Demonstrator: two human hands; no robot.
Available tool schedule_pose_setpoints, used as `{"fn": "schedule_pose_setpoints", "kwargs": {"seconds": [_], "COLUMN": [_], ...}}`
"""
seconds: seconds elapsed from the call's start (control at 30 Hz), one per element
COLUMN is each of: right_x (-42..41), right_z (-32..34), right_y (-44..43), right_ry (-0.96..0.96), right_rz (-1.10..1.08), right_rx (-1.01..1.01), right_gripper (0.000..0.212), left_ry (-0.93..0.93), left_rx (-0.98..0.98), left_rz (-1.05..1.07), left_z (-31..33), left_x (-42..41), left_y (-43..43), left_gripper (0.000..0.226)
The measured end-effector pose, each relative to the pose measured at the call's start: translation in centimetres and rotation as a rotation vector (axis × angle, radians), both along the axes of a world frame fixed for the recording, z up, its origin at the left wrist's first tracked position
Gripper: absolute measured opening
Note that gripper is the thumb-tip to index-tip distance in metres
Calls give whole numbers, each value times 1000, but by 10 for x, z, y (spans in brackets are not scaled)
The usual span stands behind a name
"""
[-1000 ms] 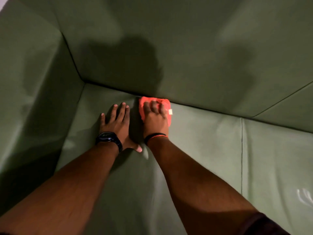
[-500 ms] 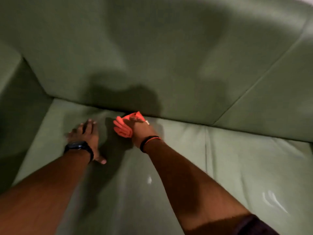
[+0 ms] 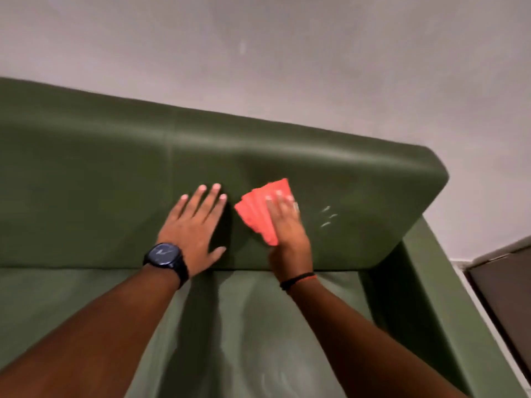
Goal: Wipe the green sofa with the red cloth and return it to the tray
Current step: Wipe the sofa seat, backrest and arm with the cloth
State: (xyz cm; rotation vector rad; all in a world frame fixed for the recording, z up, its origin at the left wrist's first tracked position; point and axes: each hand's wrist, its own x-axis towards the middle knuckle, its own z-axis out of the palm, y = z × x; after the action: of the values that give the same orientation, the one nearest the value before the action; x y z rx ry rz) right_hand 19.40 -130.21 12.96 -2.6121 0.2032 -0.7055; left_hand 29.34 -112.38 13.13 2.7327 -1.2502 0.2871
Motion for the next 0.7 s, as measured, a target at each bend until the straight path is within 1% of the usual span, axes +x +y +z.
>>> {"fn": "schedule_pose_setpoints", "kwargs": {"seconds": [0.13,0.2,0.23,0.27,0.33,0.4,0.5,0.57,0.7], "right_x": [-35,-42,-44,-43,-42,-30,-11,-15,-47], "right_z": [14,8,1,-5,-57,-60,-57,-62,-82], "right_y": [-97,-119,-123,-127,-121,-111,-112,-116,-136], "right_ry": [-55,-50,-71,-95,-56,-69,-104,-90,-5], "right_rz": [-299,-355,-364,-367,-345,-347,-384,-333,-116], "right_rx": [-17,-1,-12,-32,13,22,7,-102,-362], "right_gripper": [71,69,69,71,76,77,77,68,53], "left_ry": [-120,-143,-125,-122,-106,-119,-189,-208,-203], "left_rx": [-42,-7,10,40,163,162,140,128,146], "left_rz": [-37,-11,8,25,83,95,93,98,122], "left_z": [21,18,9,2,-42,-48,-37,-31,-39], "left_x": [-15,-19,-23,-25,-32,-24,-10,-8,-10], "left_y": [-94,-120,-125,-131,-131,-120,-122,-125,-123], "left_gripper": [113,118,120,122,127,133,140,143,146]}}
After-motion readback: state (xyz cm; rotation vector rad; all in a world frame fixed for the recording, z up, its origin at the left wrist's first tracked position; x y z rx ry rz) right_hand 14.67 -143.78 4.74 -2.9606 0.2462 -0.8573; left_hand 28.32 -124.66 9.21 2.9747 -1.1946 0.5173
